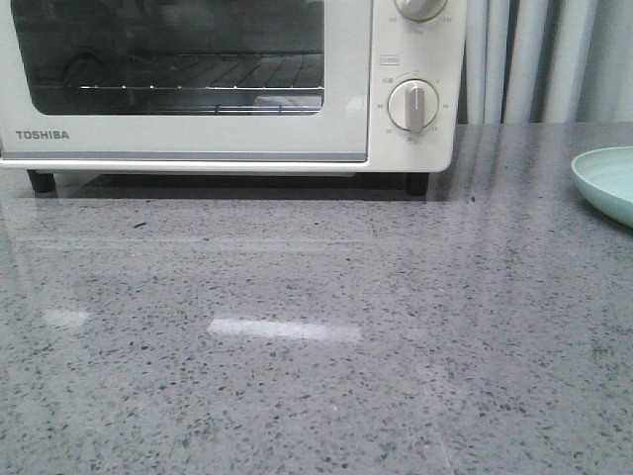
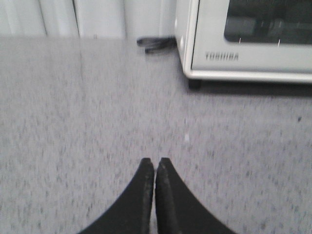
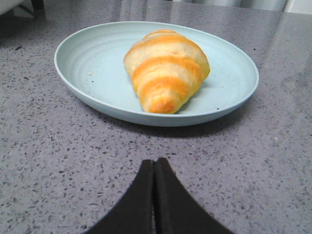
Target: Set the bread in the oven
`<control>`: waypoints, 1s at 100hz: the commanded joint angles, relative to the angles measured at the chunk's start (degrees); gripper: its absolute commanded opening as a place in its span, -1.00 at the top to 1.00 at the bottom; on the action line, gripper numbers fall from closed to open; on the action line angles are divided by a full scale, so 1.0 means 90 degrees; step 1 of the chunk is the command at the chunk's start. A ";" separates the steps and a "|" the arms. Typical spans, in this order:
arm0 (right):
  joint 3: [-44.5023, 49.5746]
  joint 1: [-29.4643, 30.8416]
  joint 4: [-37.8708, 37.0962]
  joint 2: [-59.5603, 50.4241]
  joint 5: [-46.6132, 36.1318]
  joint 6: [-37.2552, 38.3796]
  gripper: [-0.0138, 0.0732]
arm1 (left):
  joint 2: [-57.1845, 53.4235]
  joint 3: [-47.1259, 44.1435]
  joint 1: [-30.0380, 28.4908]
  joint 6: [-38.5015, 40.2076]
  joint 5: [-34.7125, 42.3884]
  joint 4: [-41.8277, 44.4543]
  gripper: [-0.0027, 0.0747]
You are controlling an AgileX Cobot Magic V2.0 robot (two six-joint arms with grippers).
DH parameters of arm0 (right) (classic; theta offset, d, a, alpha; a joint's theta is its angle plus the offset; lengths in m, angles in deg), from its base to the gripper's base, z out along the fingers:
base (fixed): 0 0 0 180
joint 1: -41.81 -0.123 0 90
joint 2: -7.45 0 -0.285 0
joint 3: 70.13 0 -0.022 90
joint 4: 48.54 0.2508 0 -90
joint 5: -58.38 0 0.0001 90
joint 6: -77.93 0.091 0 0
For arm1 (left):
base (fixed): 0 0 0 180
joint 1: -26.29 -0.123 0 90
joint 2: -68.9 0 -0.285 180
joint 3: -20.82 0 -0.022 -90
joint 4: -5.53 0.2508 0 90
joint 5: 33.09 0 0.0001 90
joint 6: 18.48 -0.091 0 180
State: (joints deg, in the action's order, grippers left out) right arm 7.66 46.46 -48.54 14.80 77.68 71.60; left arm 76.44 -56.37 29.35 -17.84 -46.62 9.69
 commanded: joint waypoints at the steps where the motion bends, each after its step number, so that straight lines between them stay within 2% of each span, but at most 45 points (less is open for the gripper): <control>1: 0.0083 0.0003 -0.0075 -0.0146 -0.0173 -0.0035 0.85 | -0.0185 -0.0156 -0.0008 0.0009 0.1130 0.0000 0.99; 10: 0.0083 0.0003 -0.0051 -0.0146 -0.0388 -0.0022 0.85 | -0.0185 -0.0156 -0.0008 0.0009 0.1897 -0.0013 0.99; 17: 0.0083 0.0003 0.0515 -0.0146 -0.1139 0.0264 0.85 | -0.0185 -0.0156 -0.0008 0.0021 0.2433 -0.0029 0.99; 24: 0.0083 0.0003 0.1107 -0.0146 -0.2144 0.0572 0.85 | -0.0185 -0.0156 -0.0008 0.0021 0.2868 -0.0037 0.99; 41: 0.0070 0.0003 0.1099 -0.0146 -0.4559 0.0572 0.85 | -0.0185 -0.0156 -0.0008 0.0214 0.3952 -0.0045 0.99; 51: 0.0070 0.0003 0.1099 -0.0146 -0.6384 0.0572 0.85 | -0.0185 -0.0156 -0.0008 0.0232 0.4702 -0.0045 0.99; 58: 0.0042 0.0003 0.1099 -0.0146 -0.6898 0.0583 0.85 | -0.0185 -0.0156 -0.0008 0.0232 0.5289 -0.0045 0.99; 64: -0.0112 0.0003 0.1099 -0.0146 -0.6524 0.0582 0.85 | -0.0185 -0.0145 -0.0008 0.0232 0.5746 -0.0029 0.99; 71: -0.0415 0.0003 0.1099 -0.0146 -0.5468 0.0643 0.85 | -0.0185 -0.0051 -0.0008 0.0561 0.5997 -0.0322 0.99; 78: -0.0860 0.0003 0.1099 -0.0136 -0.4275 0.0656 0.85 | -0.0172 0.0159 -0.0008 0.0735 0.5537 -0.0500 0.99; 86: -0.1397 0.0003 0.1099 -0.0136 -0.3065 0.0656 0.85 | -0.0094 0.0564 -0.0008 0.0735 0.4622 -0.0401 0.99; 100: -0.2174 0.0003 0.1099 0.0148 -0.1814 0.0644 0.85 | 0.0233 0.1370 -0.0008 0.0735 0.3777 -0.0258 0.99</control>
State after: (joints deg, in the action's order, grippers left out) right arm -6.35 46.46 -38.27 14.45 57.43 77.21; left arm 76.56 -50.18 29.35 -11.95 -11.48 6.86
